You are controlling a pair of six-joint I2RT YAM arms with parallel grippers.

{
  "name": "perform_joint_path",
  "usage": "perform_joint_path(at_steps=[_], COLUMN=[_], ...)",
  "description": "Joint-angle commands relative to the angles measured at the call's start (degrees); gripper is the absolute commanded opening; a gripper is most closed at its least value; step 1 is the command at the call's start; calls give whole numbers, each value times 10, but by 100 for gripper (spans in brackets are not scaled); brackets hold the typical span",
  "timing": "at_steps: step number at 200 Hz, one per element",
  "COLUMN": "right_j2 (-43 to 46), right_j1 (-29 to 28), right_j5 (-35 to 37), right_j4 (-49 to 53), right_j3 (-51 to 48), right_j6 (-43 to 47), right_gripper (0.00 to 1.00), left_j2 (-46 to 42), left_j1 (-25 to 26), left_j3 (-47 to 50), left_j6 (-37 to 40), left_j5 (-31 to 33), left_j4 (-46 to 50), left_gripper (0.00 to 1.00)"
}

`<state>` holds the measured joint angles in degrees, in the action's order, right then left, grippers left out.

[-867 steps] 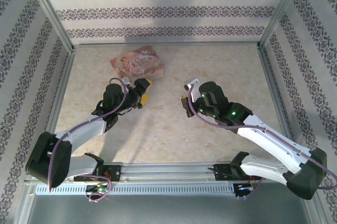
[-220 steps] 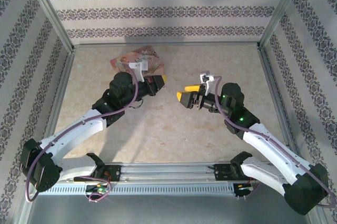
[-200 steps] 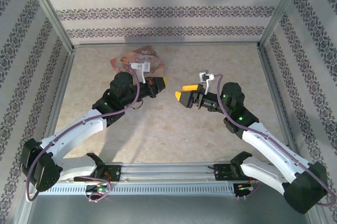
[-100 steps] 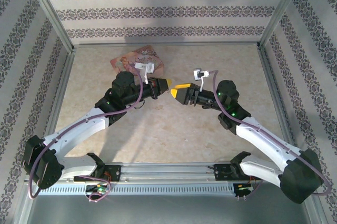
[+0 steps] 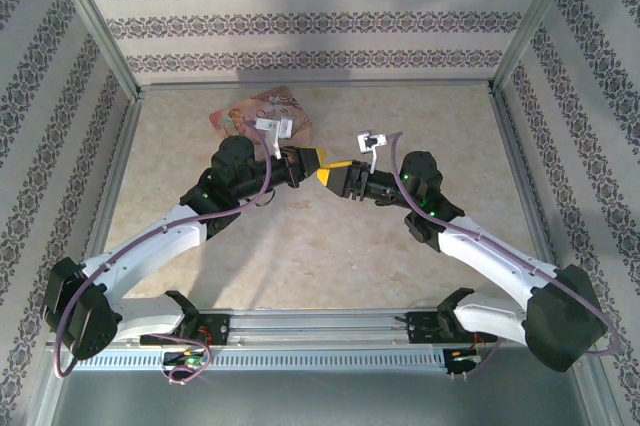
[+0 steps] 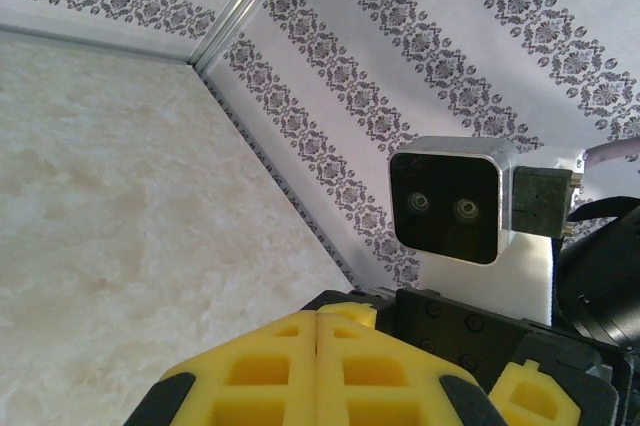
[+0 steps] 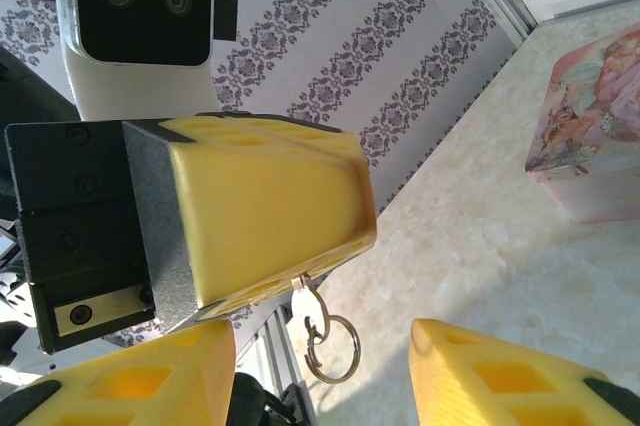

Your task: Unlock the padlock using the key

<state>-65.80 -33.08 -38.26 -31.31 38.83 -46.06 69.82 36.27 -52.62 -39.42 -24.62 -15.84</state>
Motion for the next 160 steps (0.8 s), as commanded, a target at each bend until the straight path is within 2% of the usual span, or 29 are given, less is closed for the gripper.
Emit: perform_joint_path(at_steps=[1, 138, 160], right_j2=[-7, -20, -18], right_j1=[-9, -13, -13], right_j5=[-12, -14, -14], right_j4=[-41, -51, -51], right_j3=[0, 7, 7], right_j6=[-8, -14, -16], right_gripper=[46, 16, 6], left_j2=[-6, -13, -13], left_j1=[2, 2, 2], left_j3=[7, 11, 11], left_j6=[-3, 0, 0], left_j5=[-1, 5, 5], left_j4=[-26, -25, -26], left_gripper=[0, 0, 0])
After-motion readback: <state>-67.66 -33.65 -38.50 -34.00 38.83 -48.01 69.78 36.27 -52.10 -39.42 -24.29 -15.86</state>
